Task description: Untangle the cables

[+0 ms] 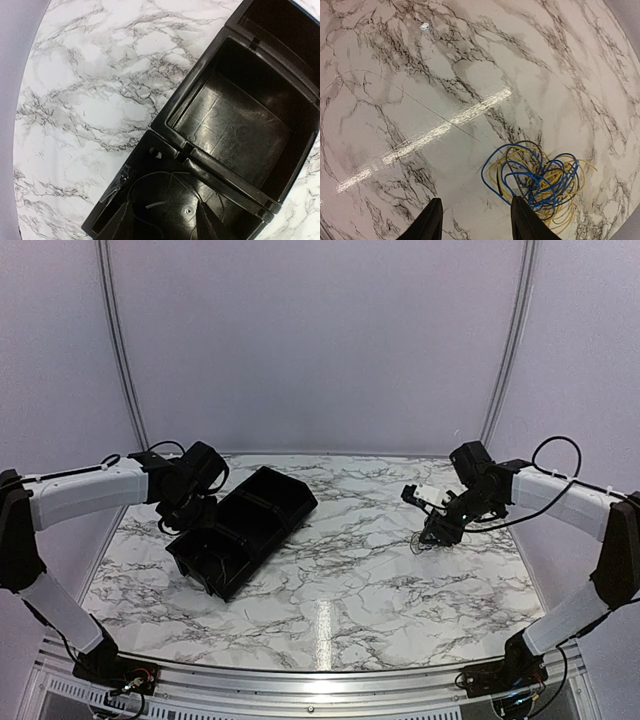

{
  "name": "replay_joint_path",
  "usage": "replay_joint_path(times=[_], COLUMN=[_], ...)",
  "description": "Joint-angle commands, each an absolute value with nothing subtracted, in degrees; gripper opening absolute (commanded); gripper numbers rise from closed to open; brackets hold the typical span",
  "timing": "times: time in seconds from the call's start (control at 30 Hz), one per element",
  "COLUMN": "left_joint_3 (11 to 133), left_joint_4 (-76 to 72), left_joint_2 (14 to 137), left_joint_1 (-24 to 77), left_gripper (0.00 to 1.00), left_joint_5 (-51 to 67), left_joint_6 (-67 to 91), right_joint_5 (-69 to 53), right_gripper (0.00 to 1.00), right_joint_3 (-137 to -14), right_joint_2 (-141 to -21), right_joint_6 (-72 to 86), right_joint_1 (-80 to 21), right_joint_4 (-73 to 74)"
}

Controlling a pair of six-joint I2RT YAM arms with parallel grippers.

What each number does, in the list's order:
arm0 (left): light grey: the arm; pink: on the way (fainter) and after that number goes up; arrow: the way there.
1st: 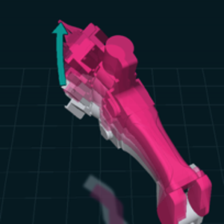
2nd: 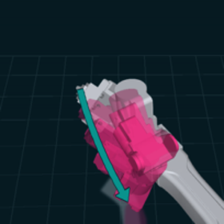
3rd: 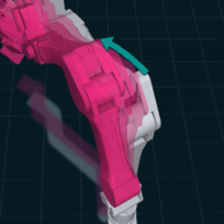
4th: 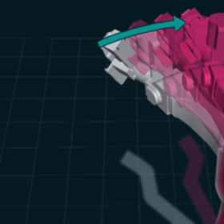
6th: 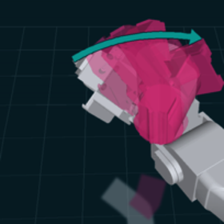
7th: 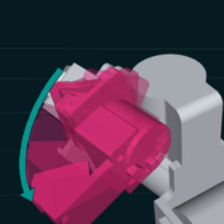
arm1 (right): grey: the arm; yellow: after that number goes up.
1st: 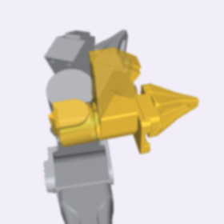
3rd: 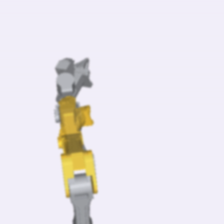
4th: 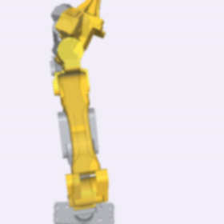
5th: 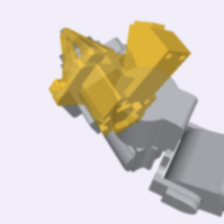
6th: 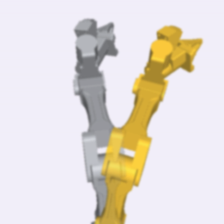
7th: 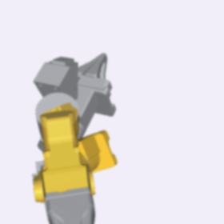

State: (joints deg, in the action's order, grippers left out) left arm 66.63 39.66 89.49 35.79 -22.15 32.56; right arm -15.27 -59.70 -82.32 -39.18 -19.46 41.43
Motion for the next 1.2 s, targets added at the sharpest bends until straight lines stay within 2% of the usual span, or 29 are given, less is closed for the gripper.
replay_joint_path(times=[0.0,0.13,0.27,0.37,0.47,0.57,0.67,0.77,0.87,0.9,1.0,1.17], left_joint_3=[71.6,78.1,84.5,83.0,79.0,81.7,85.2,85.1,83.5,83.3,83.0,84.4], left_joint_4=[42.3,41.5,37.3,28.5,18.7,15.0,14.7,13.4,13.6,14.0,16.4,17.0], left_joint_2=[85.7,84.3,83.0,80.9,81.4,86.7,92.4,93.9,94.5,95.0,96.6,97.2], left_joint_1=[35.4,35.6,37.9,42.3,46.8,49.3,49.9,51.6,56.1,57.2,59.0,59.5], left_gripper=[0.47,0.48,0.43,0.42,0.49,0.53,0.52,0.50,0.50,0.51,0.57,0.57], left_joint_5=[-22.1,-18.7,-17.8,-20.5,-23.7,-25.7,-19.4,-18.3,-35.1,-37.5,-40.1,-41.5], left_joint_6=[28.6,24.7,20.6,13.4,6.6,13.9,21.8,24.3,28.4,30.6,38.6,37.5], right_joint_5=[-17.6,-17.3,-14.7,-11.7,-11.9,-12.9,-16.3,-20.8,-24.6,-25.5,-25.7,-24.0], right_gripper=[0.47,0.46,0.43,0.32,0.25,0.21,0.23,0.33,0.38,0.38,0.38,0.38], right_joint_3=[-65.7,-69.6,-72.8,-74.1,-75.6,-76.5,-77.5,-79.3,-79.9,-79.9,-79.4,-78.0], right_joint_2=[-82.6,-84.8,-87.7,-90.8,-93.4,-95.3,-97.0,-99.5,-102.1,-102.5,-104.0,-105.4], right_joint_6=[-37.1,-34.9,-35.8,-36.1,-35.0,-34.8,-35.4,-34.8,-34.0,-33.9,-32.7,-33.1], right_joint_1=[-14.2,-8.4,-5.3,-3.9,-1.5,-0.6,-0.6,-0.6,-0.6,-0.7,-0.6,-0.6], right_joint_4=[42.4,41.5,42.1,43.0,43.5,43.8,44.1,45.0,45.4,45.5,44.5,42.6])
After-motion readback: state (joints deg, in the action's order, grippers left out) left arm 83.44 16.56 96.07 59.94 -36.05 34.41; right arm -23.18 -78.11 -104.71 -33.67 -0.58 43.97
